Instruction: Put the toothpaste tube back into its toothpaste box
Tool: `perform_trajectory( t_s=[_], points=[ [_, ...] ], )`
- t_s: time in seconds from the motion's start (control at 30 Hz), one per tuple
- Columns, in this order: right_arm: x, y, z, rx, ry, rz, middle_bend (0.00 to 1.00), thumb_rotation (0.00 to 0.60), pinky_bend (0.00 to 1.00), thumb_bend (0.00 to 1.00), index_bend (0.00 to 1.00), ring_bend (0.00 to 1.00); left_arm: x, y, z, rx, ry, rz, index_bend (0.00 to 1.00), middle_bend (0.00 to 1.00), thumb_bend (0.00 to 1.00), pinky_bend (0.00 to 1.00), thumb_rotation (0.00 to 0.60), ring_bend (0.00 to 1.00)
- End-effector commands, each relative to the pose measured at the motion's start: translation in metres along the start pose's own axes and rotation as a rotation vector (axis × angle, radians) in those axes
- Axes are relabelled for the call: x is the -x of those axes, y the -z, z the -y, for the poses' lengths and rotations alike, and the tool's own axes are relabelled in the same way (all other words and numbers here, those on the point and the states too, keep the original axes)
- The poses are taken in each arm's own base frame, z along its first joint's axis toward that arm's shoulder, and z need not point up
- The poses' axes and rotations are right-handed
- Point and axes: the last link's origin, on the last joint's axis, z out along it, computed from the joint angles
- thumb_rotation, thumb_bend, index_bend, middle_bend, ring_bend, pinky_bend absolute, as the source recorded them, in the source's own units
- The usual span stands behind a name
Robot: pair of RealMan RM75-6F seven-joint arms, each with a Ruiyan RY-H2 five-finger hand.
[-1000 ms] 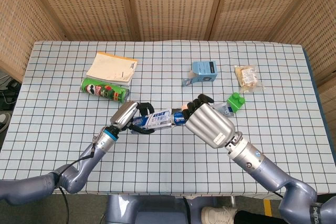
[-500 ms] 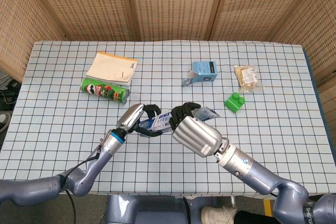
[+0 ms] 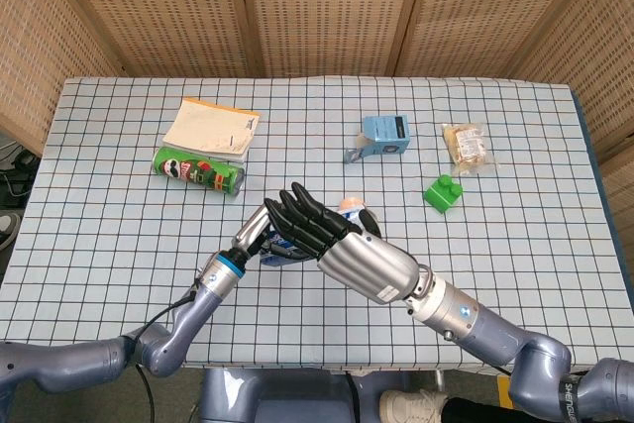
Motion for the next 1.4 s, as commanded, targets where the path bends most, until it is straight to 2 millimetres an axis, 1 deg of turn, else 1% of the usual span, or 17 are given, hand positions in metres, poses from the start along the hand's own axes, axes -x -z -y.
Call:
perform_trajectory(
  t_s=[0.03,0.2,0.4,0.5,0.57,0.67,0.77,0.9,1.0,1.13,1.2,1.23,1.3,1.4],
  points=[
    [0.005,0.002,-0.012,0.050,0.014,-0.004,0.02,0.600,0.02,0.00,0.00,0.03,0.004,0.000,0.002,0.014,0.054,0.001,0.74,0.57,0.19,0.50,0.600,0.53],
    [0.016,0.008,-0.031,0.121,0.030,0.022,0.02,0.600,0.01,0.00,0.00,0.03,0.002,0.002,0.003,0.038,0.064,-0.003,0.74,0.57,0.19,0.50,0.600,0.53],
    [0.042,0.023,-0.052,0.189,0.042,0.103,0.02,0.600,0.01,0.00,0.00,0.03,-0.001,0.006,0.001,0.065,0.087,-0.014,0.74,0.57,0.18,0.50,0.600,0.53],
    [0.057,0.034,-0.061,0.223,0.039,0.152,0.02,0.600,0.01,0.00,0.00,0.03,-0.003,0.008,0.000,0.075,0.103,-0.018,0.74,0.57,0.17,0.50,0.600,0.53],
    [0.065,0.041,-0.065,0.246,0.024,0.185,0.02,0.600,0.01,0.00,0.00,0.04,-0.007,0.010,0.002,0.077,0.068,-0.016,0.74,0.57,0.17,0.50,0.600,0.53],
    [0.079,0.054,-0.068,0.280,-0.014,0.248,0.02,0.600,0.00,0.00,0.00,0.04,-0.017,0.015,0.009,0.072,-0.040,-0.014,0.74,0.57,0.16,0.50,0.600,0.53],
    [0.097,0.074,-0.065,0.315,-0.096,0.348,0.02,0.600,0.00,0.00,0.00,0.04,-0.033,0.025,0.022,0.042,-0.177,-0.010,0.74,0.57,0.16,0.50,0.600,0.53],
    [0.116,0.099,-0.055,0.337,-0.172,0.444,0.02,0.600,0.00,0.00,0.00,0.04,-0.056,0.039,0.037,-0.006,-0.296,-0.014,0.73,0.57,0.16,0.50,0.600,0.53],
    [0.130,0.119,-0.042,0.348,-0.235,0.507,0.02,0.600,0.00,0.00,0.00,0.04,-0.071,0.052,0.049,-0.053,-0.367,-0.006,0.73,0.57,0.16,0.50,0.600,0.53],
    [0.140,0.136,-0.027,0.356,-0.293,0.556,0.02,0.600,0.00,0.00,0.00,0.04,-0.087,0.066,0.064,-0.105,-0.443,0.000,0.73,0.57,0.16,0.50,0.600,0.53],
    [0.147,0.147,-0.016,0.361,-0.322,0.577,0.02,0.600,0.00,0.00,0.00,0.04,-0.093,0.072,0.074,-0.135,-0.471,0.004,0.73,0.57,0.17,0.50,0.600,0.53],
    [0.151,0.154,-0.008,0.360,-0.344,0.600,0.02,0.600,0.00,0.00,0.00,0.04,-0.099,0.076,0.084,-0.168,-0.493,0.002,0.73,0.57,0.17,0.50,0.600,0.53],
    [0.155,0.159,-0.001,0.358,-0.357,0.614,0.02,0.600,0.00,0.00,0.00,0.04,-0.103,0.079,0.095,-0.203,-0.504,-0.008,0.73,0.57,0.17,0.50,0.600,0.53],
    [0.158,0.163,0.005,0.356,-0.367,0.614,0.02,0.600,0.00,0.00,0.00,0.04,-0.105,0.079,0.107,-0.225,-0.509,-0.017,0.73,0.57,0.17,0.50,0.600,0.53]
  ],
)
